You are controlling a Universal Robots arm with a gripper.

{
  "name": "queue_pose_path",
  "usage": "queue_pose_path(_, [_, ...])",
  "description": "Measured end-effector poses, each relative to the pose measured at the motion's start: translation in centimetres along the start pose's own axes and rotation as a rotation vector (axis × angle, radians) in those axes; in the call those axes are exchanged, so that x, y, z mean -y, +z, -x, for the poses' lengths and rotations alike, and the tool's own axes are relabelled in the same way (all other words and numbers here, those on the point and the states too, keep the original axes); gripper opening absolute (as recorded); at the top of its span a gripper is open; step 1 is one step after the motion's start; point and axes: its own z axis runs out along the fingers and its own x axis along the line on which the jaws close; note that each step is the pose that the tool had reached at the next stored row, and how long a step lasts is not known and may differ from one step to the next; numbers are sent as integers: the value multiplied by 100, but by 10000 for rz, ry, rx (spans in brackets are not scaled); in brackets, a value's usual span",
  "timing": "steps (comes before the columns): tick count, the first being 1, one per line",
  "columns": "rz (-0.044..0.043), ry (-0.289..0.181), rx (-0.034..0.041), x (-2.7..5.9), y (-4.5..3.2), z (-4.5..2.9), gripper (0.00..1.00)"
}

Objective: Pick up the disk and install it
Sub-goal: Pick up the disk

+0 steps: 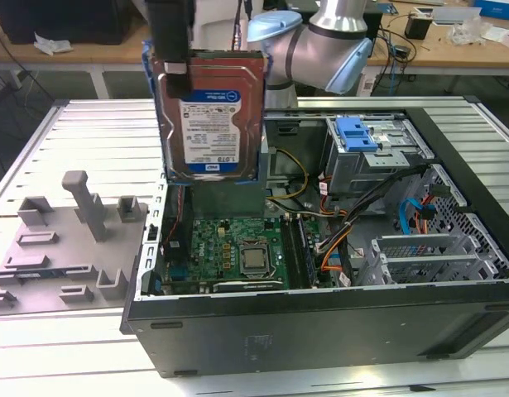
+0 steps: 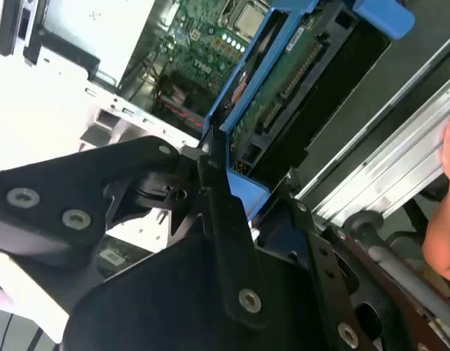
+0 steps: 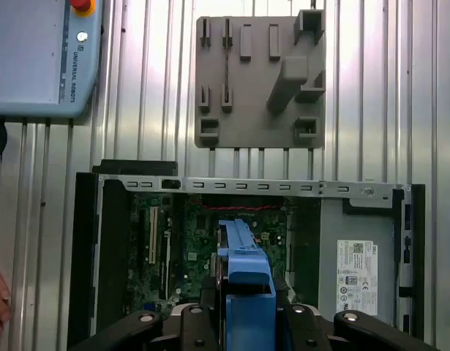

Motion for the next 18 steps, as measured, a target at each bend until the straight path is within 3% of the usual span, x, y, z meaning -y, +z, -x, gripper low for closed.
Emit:
queue_pose_path(1, [41,-2,0,134,-10,-9,37])
queue_pose_path(2, [40,-2,0,196,-14,-15,37])
queue_pose_path(12, [-56,3,-2,316,-22,-23,37])
queue_pose_path(15, [-148,8,-5,328,-22,-22,37])
queue_pose_path(18, [-295,12,-10,339,-23,-23,37])
